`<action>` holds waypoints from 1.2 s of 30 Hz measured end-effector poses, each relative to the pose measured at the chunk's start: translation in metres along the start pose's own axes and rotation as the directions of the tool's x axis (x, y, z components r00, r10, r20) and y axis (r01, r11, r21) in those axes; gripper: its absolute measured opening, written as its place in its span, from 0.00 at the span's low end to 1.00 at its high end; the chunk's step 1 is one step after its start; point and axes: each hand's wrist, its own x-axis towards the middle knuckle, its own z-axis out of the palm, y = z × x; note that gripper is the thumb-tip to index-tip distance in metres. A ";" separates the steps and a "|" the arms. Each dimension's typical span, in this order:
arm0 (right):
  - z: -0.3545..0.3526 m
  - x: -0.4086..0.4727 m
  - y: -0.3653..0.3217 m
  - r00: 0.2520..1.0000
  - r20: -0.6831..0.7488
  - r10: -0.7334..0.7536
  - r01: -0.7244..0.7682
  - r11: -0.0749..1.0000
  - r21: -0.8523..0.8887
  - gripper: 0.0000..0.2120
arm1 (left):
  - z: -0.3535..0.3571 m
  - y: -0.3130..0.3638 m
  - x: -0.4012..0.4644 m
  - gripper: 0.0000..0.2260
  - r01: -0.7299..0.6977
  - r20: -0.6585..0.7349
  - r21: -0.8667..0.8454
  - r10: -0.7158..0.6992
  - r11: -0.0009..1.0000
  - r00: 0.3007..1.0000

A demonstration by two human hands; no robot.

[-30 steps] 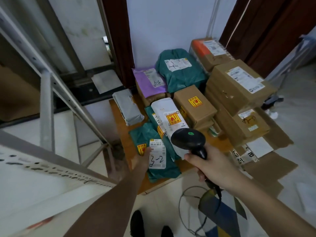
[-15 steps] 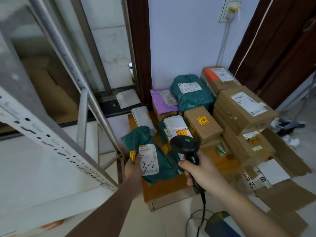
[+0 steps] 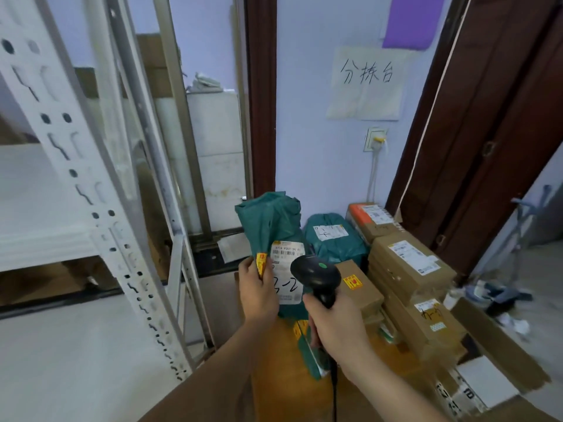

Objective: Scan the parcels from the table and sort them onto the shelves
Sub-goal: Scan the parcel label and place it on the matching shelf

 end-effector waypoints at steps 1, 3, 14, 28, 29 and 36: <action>-0.001 -0.003 -0.003 1.000 -0.006 0.002 -0.002 1.000 0.013 0.09 | 0.001 0.005 -0.002 0.16 0.002 -0.002 -0.005 -0.002 1.000 1.000; -0.001 -0.007 -0.004 1.000 -0.022 0.000 0.000 1.000 0.024 0.10 | 0.002 0.013 -0.008 0.14 0.012 -0.010 -0.037 -0.012 0.999 1.000; -0.003 -0.022 0.001 0.997 -0.019 0.068 -0.066 0.992 0.109 0.11 | 0.003 0.021 -0.038 0.04 -0.024 -0.057 -0.088 0.019 0.996 0.998; -0.013 -0.054 -0.020 0.971 0.192 -0.142 0.168 0.977 -0.128 0.08 | -0.053 0.016 -0.061 0.13 -0.004 -0.106 -0.020 0.001 1.000 0.994; -0.012 -0.058 -0.020 0.963 0.221 -0.153 0.185 0.973 -0.134 0.08 | -0.061 0.018 -0.067 0.12 -0.006 -0.126 -0.011 0.004 1.000 0.992; -0.012 -0.085 -0.044 0.862 0.415 -0.290 0.361 0.927 -0.102 0.12 | -0.123 0.020 -0.133 0.06 -0.048 -0.299 -0.010 0.043 0.999 0.953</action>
